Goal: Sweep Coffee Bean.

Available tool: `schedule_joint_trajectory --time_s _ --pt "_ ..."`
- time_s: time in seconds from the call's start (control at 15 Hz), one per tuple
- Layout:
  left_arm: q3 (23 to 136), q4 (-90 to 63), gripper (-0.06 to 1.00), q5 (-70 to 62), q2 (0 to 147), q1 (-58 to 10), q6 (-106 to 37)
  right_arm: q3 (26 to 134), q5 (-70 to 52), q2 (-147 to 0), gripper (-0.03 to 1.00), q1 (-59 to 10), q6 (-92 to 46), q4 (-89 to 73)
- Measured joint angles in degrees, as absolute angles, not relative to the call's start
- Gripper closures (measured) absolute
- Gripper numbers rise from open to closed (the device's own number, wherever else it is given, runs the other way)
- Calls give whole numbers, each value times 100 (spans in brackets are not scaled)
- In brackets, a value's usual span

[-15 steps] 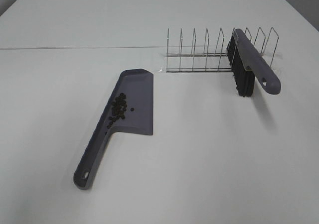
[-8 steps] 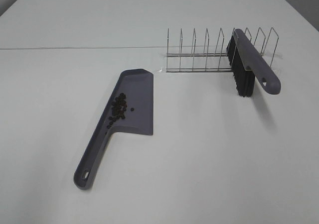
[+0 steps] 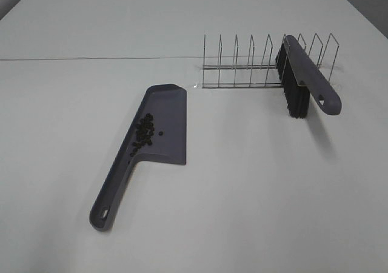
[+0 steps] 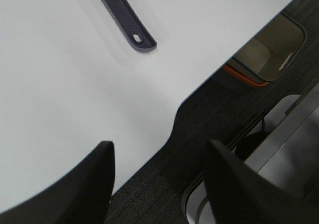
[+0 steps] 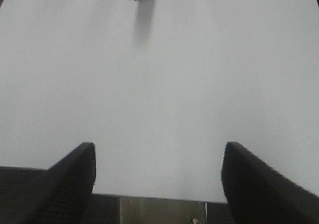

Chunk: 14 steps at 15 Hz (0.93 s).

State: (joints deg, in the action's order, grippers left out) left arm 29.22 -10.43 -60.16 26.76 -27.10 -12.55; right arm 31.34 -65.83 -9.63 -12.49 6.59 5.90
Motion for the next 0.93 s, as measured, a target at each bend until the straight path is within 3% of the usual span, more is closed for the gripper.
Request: schedule_joint_trajectory --time_s 0.93 --pt "2922 -1071 42 -6022 2676 -2710 -1318 2888 -6102 -905 29 -1249 -34 0"
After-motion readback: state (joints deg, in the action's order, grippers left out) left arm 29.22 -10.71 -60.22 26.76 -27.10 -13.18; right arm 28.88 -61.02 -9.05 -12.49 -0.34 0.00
